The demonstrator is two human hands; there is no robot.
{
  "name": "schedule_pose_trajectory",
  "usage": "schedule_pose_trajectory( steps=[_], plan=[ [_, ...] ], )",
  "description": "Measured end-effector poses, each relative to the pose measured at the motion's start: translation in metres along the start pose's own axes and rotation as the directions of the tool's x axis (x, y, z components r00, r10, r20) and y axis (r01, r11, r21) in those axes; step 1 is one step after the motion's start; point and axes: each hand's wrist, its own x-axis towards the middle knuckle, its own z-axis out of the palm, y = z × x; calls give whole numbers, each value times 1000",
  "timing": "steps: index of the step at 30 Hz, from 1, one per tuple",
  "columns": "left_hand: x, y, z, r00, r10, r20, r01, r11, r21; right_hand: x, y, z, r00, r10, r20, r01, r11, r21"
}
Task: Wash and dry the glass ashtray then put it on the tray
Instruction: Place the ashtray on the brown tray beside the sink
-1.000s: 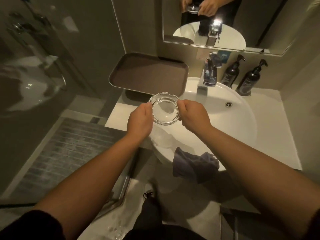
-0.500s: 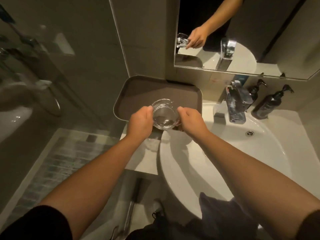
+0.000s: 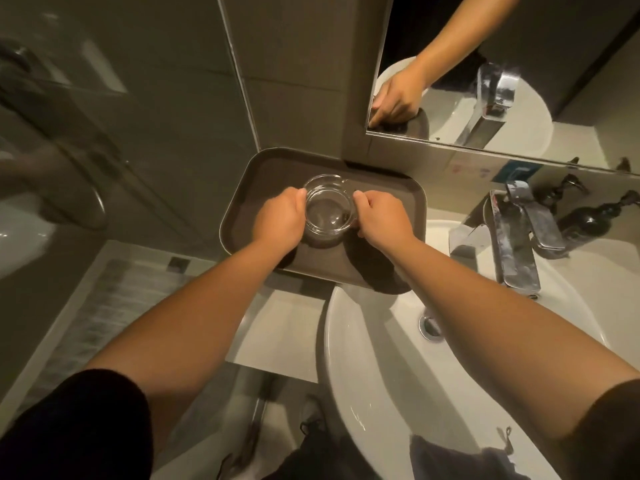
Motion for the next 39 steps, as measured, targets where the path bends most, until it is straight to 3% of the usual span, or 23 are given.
schedule_pose_trajectory(
  steps=[13, 39],
  plan=[
    [27, -7, 16, 999, 33, 43, -39, 988, 152, 26, 13, 14, 1000, -22, -9, 20, 992, -128],
    [39, -7, 18, 997, 13, 78, -37, 951, 306, 34, 16, 23, 1000, -25, -11, 22, 981, -192]
  ],
)
